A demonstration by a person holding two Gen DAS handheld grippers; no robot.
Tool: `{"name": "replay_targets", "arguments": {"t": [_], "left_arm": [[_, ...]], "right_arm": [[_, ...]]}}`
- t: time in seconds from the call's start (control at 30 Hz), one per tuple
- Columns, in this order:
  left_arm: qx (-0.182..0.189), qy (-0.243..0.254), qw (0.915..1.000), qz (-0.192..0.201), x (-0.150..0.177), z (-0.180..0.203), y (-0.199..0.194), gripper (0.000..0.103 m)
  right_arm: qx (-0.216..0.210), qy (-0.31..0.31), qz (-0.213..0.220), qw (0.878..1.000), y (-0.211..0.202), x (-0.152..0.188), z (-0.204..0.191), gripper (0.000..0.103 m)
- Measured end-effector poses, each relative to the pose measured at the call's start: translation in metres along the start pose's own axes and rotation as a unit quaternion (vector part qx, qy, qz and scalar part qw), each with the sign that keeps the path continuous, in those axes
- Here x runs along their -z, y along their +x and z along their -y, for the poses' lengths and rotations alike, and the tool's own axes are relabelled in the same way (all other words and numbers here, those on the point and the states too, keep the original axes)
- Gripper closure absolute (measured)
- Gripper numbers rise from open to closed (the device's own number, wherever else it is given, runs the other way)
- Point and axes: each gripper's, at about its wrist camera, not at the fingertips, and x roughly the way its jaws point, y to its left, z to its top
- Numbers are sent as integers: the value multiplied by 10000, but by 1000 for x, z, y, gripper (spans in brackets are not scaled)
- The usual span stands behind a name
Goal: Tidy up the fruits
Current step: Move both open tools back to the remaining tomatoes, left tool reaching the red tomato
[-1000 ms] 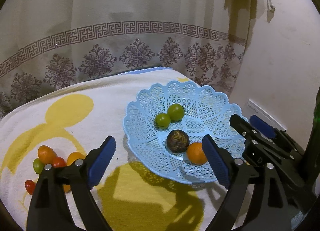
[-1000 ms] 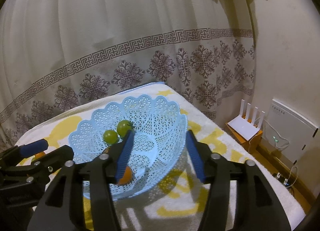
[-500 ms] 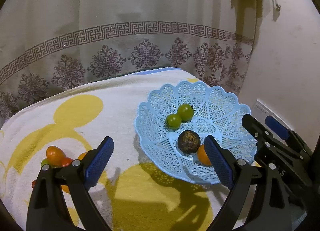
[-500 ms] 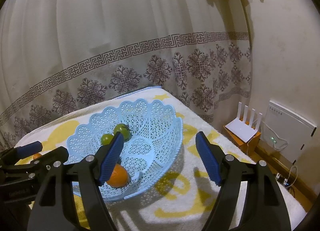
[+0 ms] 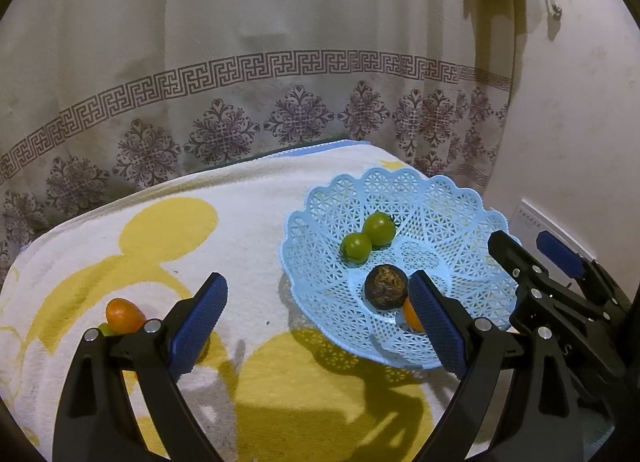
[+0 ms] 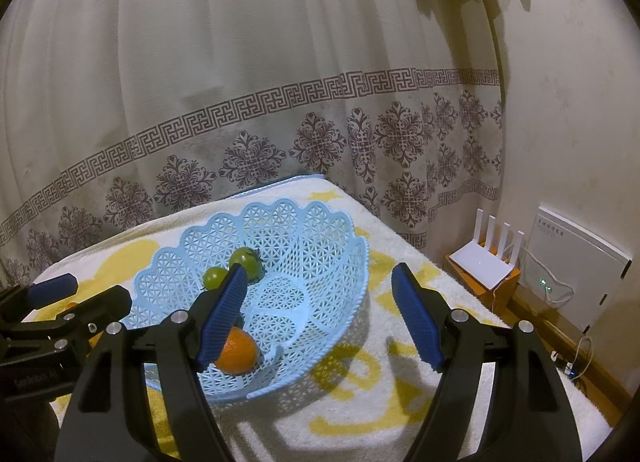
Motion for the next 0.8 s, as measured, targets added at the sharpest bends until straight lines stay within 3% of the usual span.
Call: {"name": "replay_targets", "arguments": {"t": [0.53, 0.8], "left_arm": [[-247, -132, 9994, 210, 1, -21, -34, 9], [-555, -295, 9979, 154, 9, -54, -45, 9]], "right_arm": [[91, -212, 107, 9997, -6, -3, -11, 27], [-256, -360, -23, 9990, -11, -6, -35, 26]]}}
